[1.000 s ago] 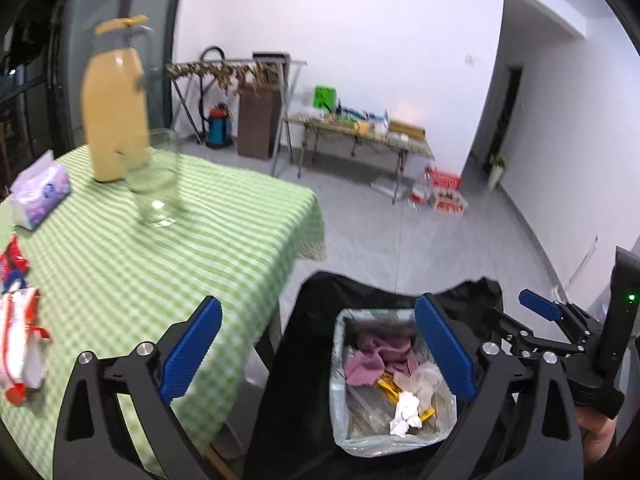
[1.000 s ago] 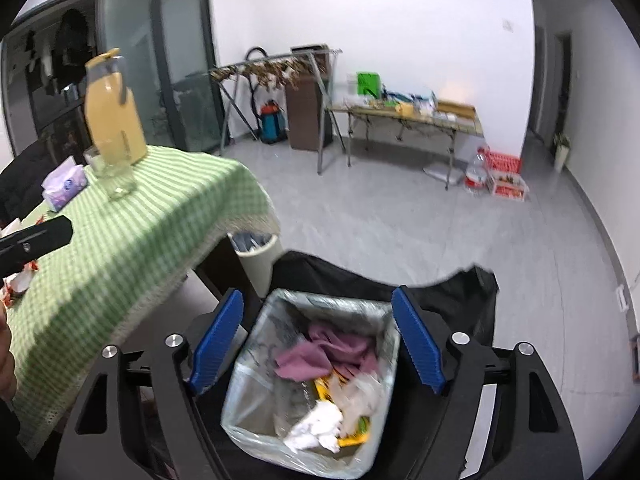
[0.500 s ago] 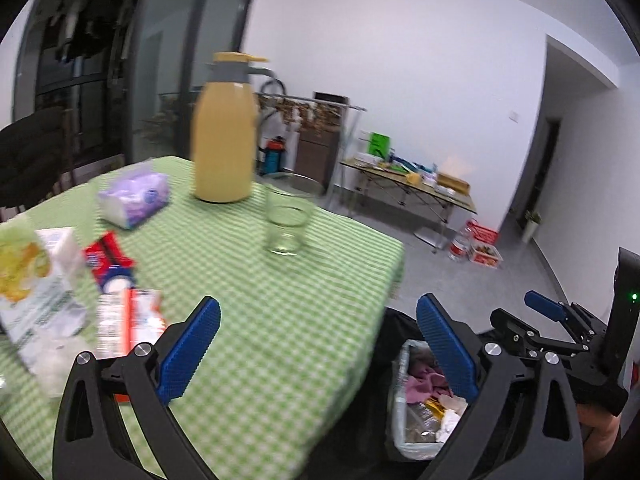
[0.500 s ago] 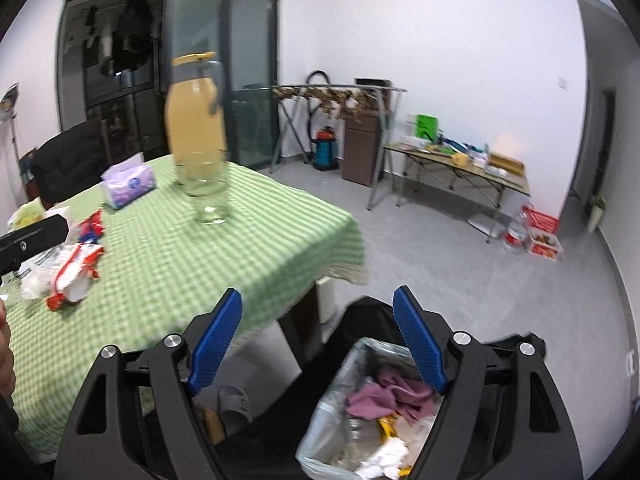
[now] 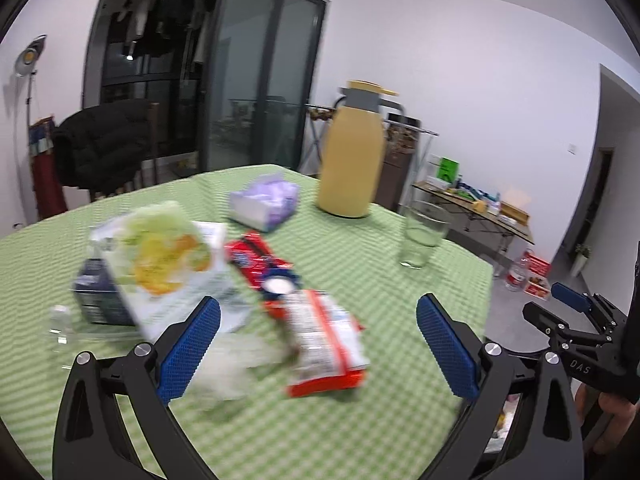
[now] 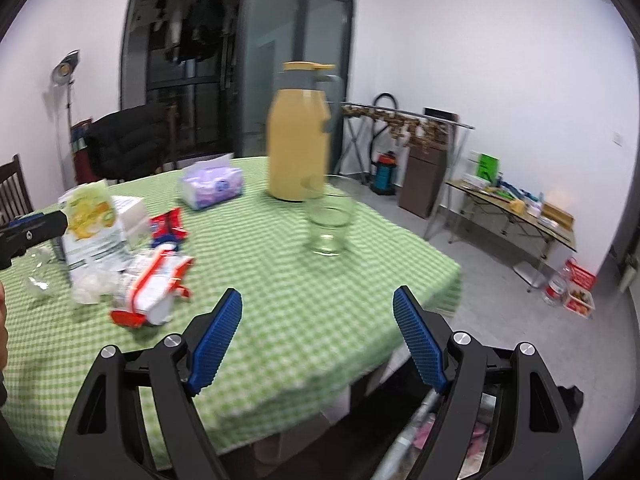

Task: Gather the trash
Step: 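Move both open grippers back over the table toward the remaining trash, then grasp the clear plastic bottle with the left gripper while the right gripper grasps a clear plastic bag, then carry the bottle and plastic bag to the bin and release both inside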

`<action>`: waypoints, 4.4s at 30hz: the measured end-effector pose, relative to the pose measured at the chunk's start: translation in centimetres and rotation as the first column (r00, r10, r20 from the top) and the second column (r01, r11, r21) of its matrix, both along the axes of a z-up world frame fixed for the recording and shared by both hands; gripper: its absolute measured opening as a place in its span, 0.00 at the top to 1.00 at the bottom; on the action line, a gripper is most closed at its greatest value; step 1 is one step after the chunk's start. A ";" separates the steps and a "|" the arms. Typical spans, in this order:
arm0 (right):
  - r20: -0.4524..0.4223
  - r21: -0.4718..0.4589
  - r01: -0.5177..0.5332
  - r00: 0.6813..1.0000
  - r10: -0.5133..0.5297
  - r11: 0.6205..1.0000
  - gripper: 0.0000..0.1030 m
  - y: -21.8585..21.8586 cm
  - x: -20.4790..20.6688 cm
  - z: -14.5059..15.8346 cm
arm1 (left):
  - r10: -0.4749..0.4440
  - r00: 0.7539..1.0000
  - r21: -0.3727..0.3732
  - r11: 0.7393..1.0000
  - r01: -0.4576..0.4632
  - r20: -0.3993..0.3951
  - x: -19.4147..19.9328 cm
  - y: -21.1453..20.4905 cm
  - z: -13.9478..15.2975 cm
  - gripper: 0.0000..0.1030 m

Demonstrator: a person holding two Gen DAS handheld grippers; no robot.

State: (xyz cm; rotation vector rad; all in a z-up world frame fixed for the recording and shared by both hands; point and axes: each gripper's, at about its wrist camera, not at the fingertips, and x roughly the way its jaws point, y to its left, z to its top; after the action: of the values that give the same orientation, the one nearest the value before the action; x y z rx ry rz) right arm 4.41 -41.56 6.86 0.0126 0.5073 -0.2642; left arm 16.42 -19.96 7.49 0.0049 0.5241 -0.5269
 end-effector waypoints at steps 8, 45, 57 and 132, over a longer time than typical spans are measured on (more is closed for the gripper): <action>-0.002 -0.012 -0.124 0.992 0.124 0.992 0.27 5.9 3.5 0.4 | 0.126 0.992 0.086 0.988 -0.127 0.022 3.3 8.3 0.8 0.07; -0.114 0.027 -0.379 0.918 0.380 0.925 0.27 19.5 9.8 -4.2 | 0.248 0.926 0.151 0.966 -0.212 -0.287 12.8 24.1 -9.3 0.23; -0.213 0.074 -0.430 0.875 0.435 0.900 0.27 22.5 14.2 -7.1 | 0.284 0.927 0.056 0.959 -0.279 -0.245 12.8 24.7 -7.7 0.43; -0.109 0.220 0.312 0.949 -0.295 0.924 0.90 -20.8 -14.2 -8.3 | -0.526 0.828 0.177 0.811 0.557 -0.193 -7.3 -32.1 -7.1 0.41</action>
State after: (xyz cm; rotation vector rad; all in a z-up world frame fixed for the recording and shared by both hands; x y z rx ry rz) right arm -9.75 -62.33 -1.45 0.3155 0.6081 -0.5091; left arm 9.14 -52.08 0.41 0.3526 0.7194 -1.0349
